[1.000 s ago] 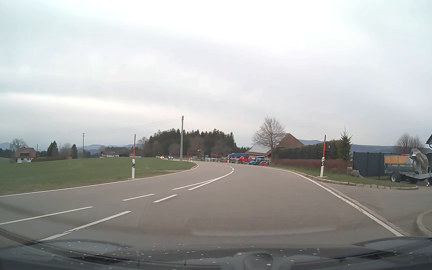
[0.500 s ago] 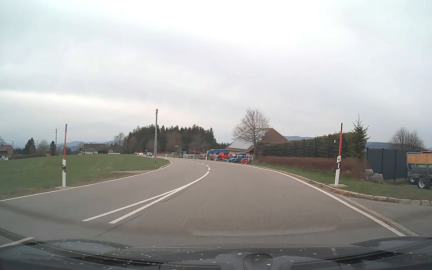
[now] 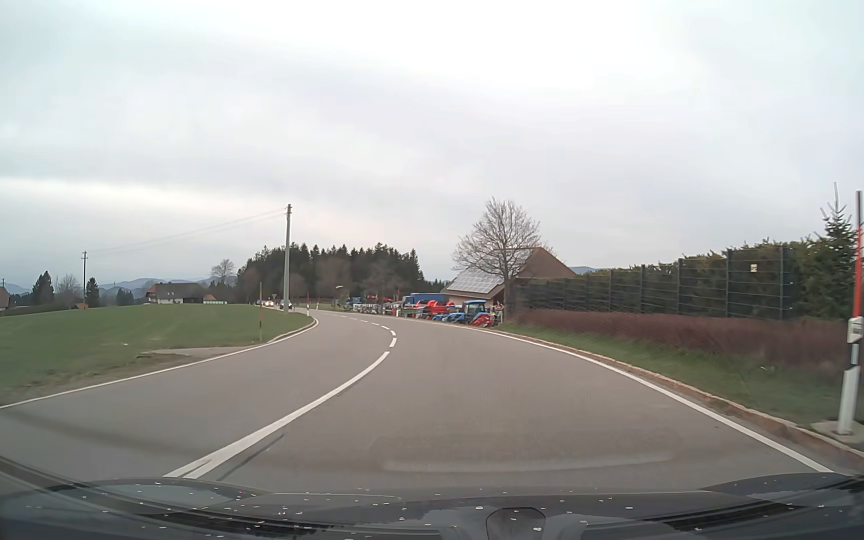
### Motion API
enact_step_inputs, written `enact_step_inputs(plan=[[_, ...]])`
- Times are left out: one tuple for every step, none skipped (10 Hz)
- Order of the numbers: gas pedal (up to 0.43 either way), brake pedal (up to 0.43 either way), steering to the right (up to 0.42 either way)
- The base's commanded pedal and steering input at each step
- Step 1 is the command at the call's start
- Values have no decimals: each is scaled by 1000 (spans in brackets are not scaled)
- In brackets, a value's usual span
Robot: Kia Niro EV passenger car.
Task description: Follow the waypoints while adhering to traffic rules and regulations
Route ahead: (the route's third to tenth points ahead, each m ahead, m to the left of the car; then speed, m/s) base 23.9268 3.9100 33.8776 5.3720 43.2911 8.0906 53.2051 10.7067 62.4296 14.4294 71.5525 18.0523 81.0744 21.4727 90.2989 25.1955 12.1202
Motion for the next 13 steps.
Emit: enact_step_inputs(plan=[[189, 0, -10], [197, 0, -10], [197, 0, -11], [197, 0, -13], [197, 0, -16], [197, 0, -20], [197, 0, -26], [197, 0, -32], [197, 0, -34], [197, 0, -35], [197, 0, -35], [197, 0, -34], [197, 0, -33]])
